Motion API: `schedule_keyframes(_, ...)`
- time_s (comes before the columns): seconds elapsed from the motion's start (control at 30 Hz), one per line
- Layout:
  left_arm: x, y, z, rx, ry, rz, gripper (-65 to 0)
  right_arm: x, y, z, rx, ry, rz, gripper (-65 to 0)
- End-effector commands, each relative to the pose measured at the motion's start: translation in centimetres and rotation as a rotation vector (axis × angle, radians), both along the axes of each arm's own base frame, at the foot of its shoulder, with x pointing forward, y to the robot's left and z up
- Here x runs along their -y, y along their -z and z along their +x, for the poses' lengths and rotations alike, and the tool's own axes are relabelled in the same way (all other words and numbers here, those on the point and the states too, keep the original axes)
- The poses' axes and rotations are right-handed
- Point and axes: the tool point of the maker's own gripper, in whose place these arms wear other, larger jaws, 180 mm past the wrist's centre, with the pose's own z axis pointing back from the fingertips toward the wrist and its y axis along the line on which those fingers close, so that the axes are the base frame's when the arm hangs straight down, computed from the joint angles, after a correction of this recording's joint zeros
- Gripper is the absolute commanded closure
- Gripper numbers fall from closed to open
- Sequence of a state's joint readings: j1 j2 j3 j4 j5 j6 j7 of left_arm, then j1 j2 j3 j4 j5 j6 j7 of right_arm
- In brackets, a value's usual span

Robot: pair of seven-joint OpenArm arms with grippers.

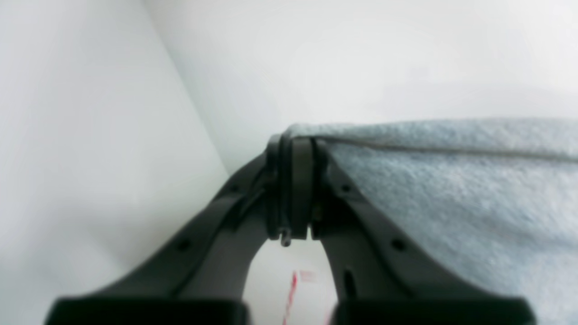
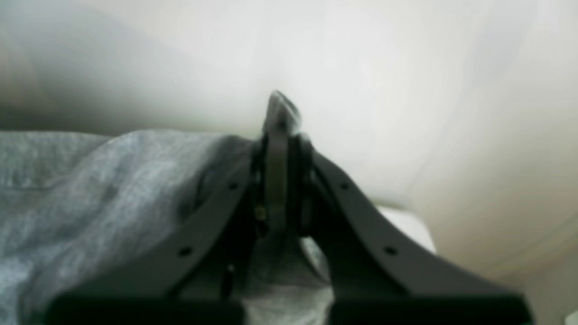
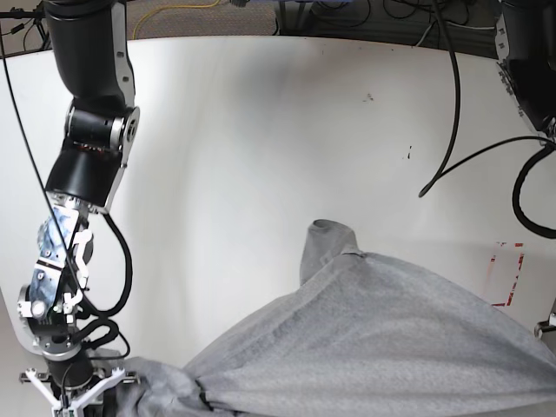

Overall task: Fold the T-shirt properly
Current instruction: 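Lift the shirt with both grippers, stretching it apart and shaking it out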

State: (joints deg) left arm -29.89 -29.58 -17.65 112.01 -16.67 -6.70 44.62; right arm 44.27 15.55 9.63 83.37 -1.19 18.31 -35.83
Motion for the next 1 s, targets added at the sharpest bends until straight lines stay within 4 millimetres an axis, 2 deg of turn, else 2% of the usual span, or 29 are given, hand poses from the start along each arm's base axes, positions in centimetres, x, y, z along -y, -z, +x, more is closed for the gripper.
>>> schedule_keyframes(0.0, -0.4, -4.4, -1.0, 0.123, -0.026, 0.034, 0.0, 0.3, -6.1, 0.6, 0.105, -0.013, -0.022, 0.0)
schedule_keyframes(0.07, -0.5, -5.9, -1.3, 0.16, -0.03, 0.036, 0.0, 0.2, -7.4, 0.8, 0.106, -0.019, -0.032, 0.0)
schedule_keyframes(0.17, -0.5, -6.8, -1.1, 0.168, -0.03, 0.029, 0.0, 0.3, -8.6, 0.9, 0.111, -0.02, -0.034, 0.0)
schedule_keyframes(0.3, -0.4, -7.4, -0.7, 0.144, -0.023, 0.049, 0.0, 0.3, -9.1, 0.8, 0.12, -0.019, -0.036, 0.0)
schedule_keyframes(0.4, -0.2, -7.5, -0.7, 0.134, -0.014, 0.07, 0.0, 0.3, -8.5, 0.8, 0.104, -0.016, -0.034, 0.0)
schedule_keyframes(0.57, 0.0, -5.7, -0.2, 0.086, -0.006, 0.077, 0.0, 0.3, -5.4, 0.2, 0.05, -0.011, -0.042, 0.0)
schedule_keyframes(0.67, -0.1, -4.0, 0.0, 0.044, -0.005, 0.074, 0.0, 0.0, -2.6, -0.7, 0.011, -0.015, -0.057, 0.0)
schedule_keyframes(0.7, -0.1, -2.9, 0.1, 0.016, -0.002, 0.074, 0.0, -0.1, -1.1, -1.3, -0.011, -0.017, -0.065, 0.0)
schedule_keyframes(0.77, 0.0, -1.3, 0.2, -0.023, 0.001, 0.076, 0.0, -0.4, 0.6, -2.1, -0.033, -0.02, -0.073, 0.0)
schedule_keyframes(0.8, 0.0, 0.0, 0.2, -0.052, 0.002, 0.075, 0.0, -0.2, 2.3, -2.9, -0.056, -0.013, -0.067, 0.0)
schedule_keyframes(0.83, 0.0, 0.6, 0.2, -0.067, 0.001, 0.075, 0.0, 0.0, 3.0, -3.4, -0.065, -0.008, -0.065, 0.0)
schedule_keyframes(0.97, -1.4, 5.6, -0.8, -0.189, -0.017, 0.076, 0.0, 0.0, 7.9, -6.2, -0.135, 0.007, -0.032, 0.0)
